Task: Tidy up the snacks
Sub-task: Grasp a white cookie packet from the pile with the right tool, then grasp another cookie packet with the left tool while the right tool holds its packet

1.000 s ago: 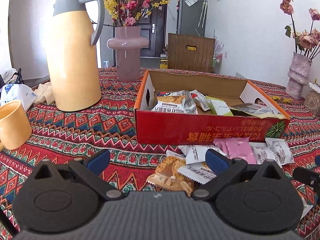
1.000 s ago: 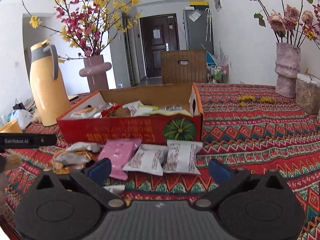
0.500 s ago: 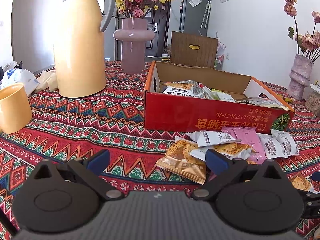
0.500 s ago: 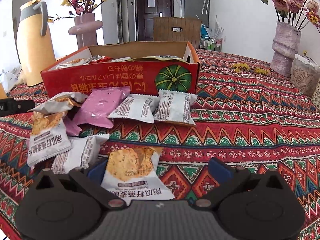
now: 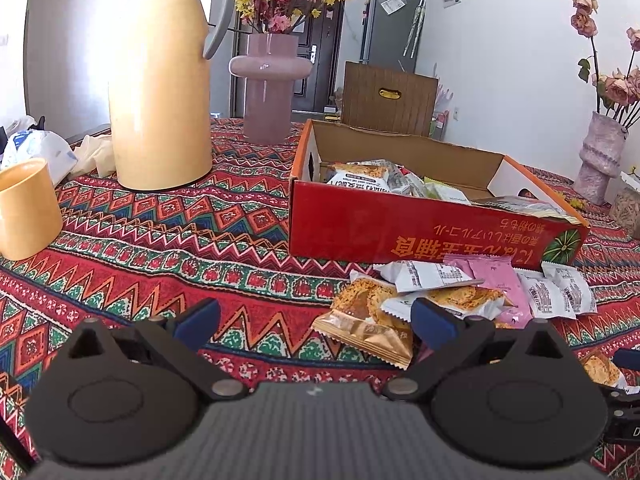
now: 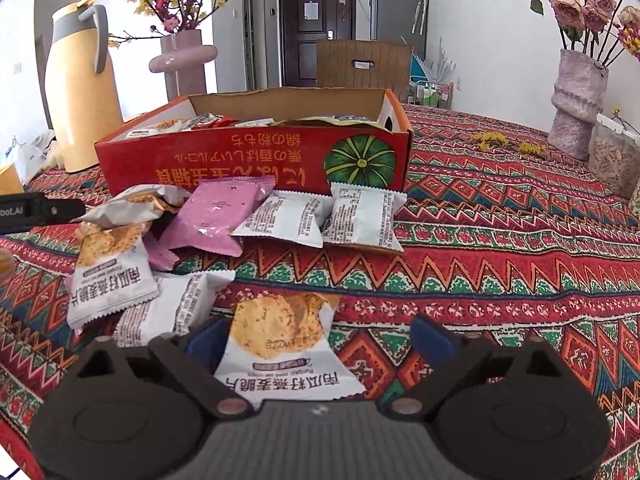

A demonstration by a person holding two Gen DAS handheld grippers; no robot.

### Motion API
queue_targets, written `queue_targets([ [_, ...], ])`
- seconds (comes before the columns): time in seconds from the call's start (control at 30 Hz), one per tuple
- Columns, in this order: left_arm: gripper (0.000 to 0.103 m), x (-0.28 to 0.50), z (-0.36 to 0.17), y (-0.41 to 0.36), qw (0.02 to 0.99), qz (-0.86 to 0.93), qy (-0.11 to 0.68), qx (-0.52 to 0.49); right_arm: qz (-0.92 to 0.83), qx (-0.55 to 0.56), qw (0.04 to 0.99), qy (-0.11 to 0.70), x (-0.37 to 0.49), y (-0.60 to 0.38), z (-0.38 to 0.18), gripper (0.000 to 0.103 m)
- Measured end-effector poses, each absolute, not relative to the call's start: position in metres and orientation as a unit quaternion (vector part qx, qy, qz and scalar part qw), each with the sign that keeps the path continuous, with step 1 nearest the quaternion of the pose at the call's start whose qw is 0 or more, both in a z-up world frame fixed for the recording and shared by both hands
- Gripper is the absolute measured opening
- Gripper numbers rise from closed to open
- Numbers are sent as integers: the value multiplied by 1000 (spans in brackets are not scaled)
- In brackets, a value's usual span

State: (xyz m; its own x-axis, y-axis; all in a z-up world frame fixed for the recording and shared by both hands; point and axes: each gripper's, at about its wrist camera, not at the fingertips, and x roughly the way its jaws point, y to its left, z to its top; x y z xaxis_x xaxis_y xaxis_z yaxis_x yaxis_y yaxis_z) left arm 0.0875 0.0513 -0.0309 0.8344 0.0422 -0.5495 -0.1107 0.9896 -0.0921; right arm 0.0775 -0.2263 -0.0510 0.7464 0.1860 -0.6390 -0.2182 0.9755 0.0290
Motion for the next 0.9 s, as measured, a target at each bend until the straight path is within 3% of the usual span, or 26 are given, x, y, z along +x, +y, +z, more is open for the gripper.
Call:
queue_targets([
  [0.03, 103, 88, -31, 51, 956, 40, 285, -60, 118, -26, 935, 334, 75, -225, -49, 57],
  [0.07, 103, 88, -31, 51, 956, 41, 285, -61, 127, -28, 934, 331, 73, -223, -47, 47],
  [0.47, 103, 87, -32, 51, 955, 47, 286, -58, 94, 4, 962, 257, 77, -238, -32, 45],
  [0.9, 103, 88, -33, 50, 955, 57, 287, -55, 91, 34, 962, 254, 84, -247, -43, 46],
])
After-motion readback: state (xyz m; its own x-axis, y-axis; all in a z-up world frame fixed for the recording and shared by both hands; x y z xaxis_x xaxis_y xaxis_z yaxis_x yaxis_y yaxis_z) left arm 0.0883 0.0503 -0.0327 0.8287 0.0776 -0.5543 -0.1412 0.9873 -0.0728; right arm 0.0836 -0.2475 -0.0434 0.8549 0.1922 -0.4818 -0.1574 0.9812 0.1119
